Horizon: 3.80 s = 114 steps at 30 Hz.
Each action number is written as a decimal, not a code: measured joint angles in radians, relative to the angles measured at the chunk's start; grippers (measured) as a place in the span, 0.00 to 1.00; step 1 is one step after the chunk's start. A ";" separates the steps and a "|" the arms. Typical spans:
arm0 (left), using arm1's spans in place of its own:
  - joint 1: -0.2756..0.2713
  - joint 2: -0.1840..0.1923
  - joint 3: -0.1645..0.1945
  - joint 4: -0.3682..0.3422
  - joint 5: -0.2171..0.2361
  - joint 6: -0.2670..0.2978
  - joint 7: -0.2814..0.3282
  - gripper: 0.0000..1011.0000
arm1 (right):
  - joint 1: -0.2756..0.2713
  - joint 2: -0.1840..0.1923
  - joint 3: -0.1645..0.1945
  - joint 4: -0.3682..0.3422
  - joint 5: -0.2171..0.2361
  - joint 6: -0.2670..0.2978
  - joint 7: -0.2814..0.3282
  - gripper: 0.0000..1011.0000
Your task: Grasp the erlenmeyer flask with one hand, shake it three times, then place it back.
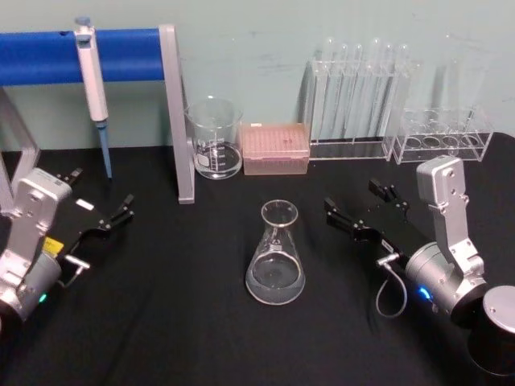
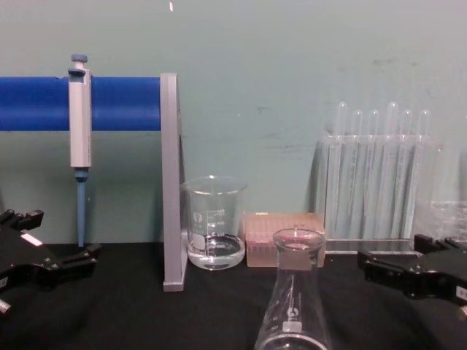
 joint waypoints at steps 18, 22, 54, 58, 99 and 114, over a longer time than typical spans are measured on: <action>0.000 0.000 0.000 0.000 0.000 0.000 0.000 0.99 | 0.000 0.001 0.000 -0.003 0.004 -0.001 0.000 0.99; 0.000 0.000 0.000 0.000 0.000 0.000 0.000 0.99 | 0.000 0.002 0.000 -0.003 0.005 -0.002 0.000 0.99; 0.000 0.000 0.000 0.000 0.000 0.000 0.000 0.99 | 0.000 0.002 0.000 -0.004 0.006 -0.002 0.000 0.99; 0.000 0.000 0.000 0.000 0.000 0.000 0.000 0.99 | 0.000 0.002 0.000 -0.004 0.006 -0.002 0.000 0.99; 0.000 0.000 0.000 0.000 0.000 0.000 0.000 0.99 | 0.000 0.002 0.000 -0.004 0.006 -0.002 0.000 0.99; 0.000 0.000 0.000 0.000 0.000 0.000 0.000 0.99 | 0.000 0.002 0.000 -0.004 0.006 -0.002 0.000 0.99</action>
